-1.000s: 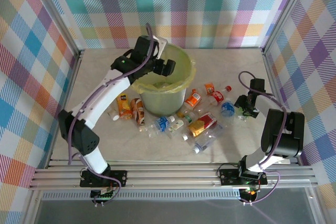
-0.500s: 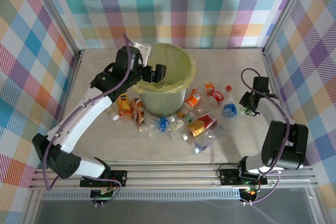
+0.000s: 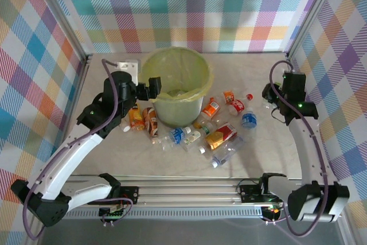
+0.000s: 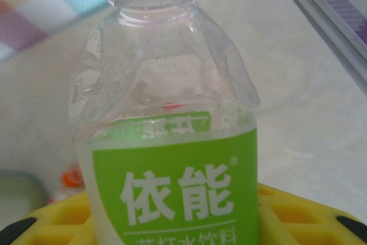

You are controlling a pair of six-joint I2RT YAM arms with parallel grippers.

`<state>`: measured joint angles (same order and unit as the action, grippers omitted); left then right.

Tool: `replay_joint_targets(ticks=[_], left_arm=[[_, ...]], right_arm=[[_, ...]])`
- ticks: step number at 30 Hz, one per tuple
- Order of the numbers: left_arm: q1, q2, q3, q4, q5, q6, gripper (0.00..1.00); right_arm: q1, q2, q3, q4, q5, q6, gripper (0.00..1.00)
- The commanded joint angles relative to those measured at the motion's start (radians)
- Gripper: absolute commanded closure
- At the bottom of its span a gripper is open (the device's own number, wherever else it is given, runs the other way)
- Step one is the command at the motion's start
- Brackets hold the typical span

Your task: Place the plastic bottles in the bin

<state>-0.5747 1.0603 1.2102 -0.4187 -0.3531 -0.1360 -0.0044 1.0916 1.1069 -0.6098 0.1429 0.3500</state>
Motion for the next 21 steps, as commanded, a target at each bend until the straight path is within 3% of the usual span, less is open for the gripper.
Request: replay_joint_targets(ticks=[1,8,12,21], left_arm=[[0.002,-0.065,-0.045,0.036,-0.107,-0.044,0.0],[0.026,-0.147,-0.128,0.005,-0.222,-0.097,0.0],[0.095,-0.166,-0.17,-0.045,-0.208,-0.157,0.0],[0.293,-0.238,-0.285,-0.057,-0.134,-0.272,0.0]], right_arm=[[0.113,-0.005,0.112,-0.068,0.023,-0.024,0.94],[0.406,0.129,0.385,-0.087,0.108,-0.085,0.95],[0.547,0.262,0.549,-0.103,0.129,-0.142,0.95],[0.715,0.577,0.881,-0.162,0.113,-0.227,0.95]])
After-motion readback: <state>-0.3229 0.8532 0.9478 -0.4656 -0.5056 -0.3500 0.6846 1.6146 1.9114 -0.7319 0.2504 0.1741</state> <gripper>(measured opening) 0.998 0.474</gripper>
